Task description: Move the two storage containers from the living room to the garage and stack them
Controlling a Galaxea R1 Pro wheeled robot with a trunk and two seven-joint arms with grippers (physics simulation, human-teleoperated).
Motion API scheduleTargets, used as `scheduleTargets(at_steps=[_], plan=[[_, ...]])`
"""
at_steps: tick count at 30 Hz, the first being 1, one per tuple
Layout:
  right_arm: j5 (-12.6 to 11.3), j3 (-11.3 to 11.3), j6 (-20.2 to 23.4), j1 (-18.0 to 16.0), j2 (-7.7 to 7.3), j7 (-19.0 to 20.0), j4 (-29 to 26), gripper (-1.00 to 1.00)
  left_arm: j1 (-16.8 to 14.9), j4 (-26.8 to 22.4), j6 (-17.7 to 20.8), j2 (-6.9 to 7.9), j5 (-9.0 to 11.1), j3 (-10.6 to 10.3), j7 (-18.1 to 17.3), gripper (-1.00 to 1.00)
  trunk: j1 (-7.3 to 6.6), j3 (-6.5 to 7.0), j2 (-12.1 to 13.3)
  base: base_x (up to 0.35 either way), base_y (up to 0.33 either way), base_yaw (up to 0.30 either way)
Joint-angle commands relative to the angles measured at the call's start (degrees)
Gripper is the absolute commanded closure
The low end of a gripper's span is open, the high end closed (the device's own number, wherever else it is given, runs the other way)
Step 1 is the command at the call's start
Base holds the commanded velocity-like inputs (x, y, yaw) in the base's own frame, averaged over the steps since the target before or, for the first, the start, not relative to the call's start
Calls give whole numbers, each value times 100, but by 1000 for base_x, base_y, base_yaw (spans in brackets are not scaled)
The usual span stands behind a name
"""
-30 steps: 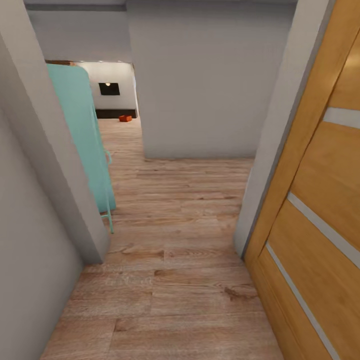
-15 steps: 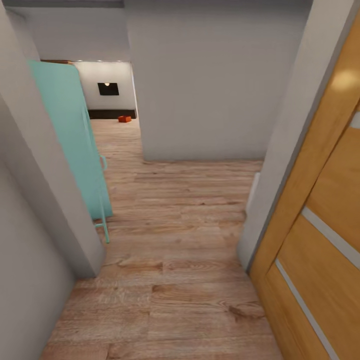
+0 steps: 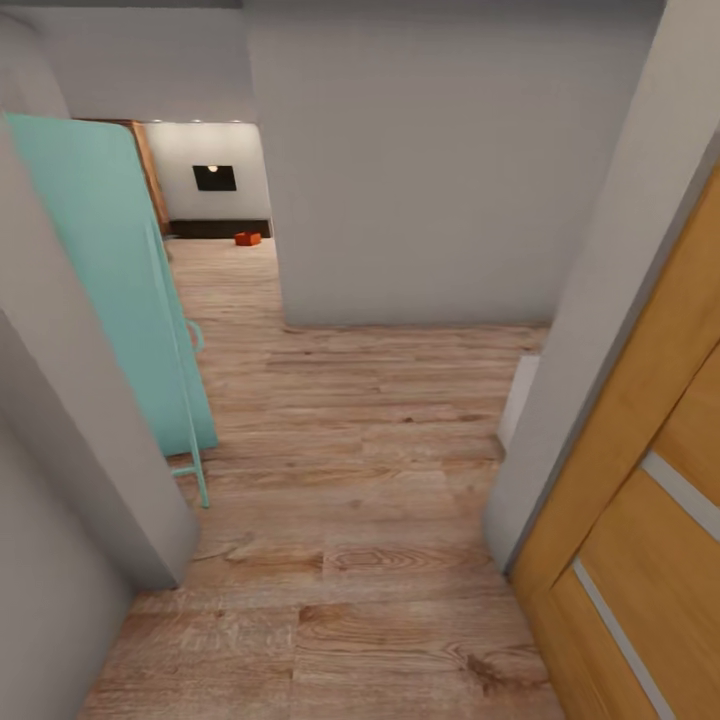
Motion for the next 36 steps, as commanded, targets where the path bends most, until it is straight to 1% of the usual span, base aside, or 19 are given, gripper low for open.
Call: scheduleTargets(at_steps=[1, 36], plan=[[-47, 48, -30, -6, 5, -5, 18, -100, -3, 5, -19, 0, 41, -2, 4, -100, 3, -5, -2, 322, 0, 0], [-47, 48, -30, -6, 5, -5, 18, -100, -3, 5, -19, 0, 41, -1, 4, -100, 3, -5, -2, 322, 0, 0]])
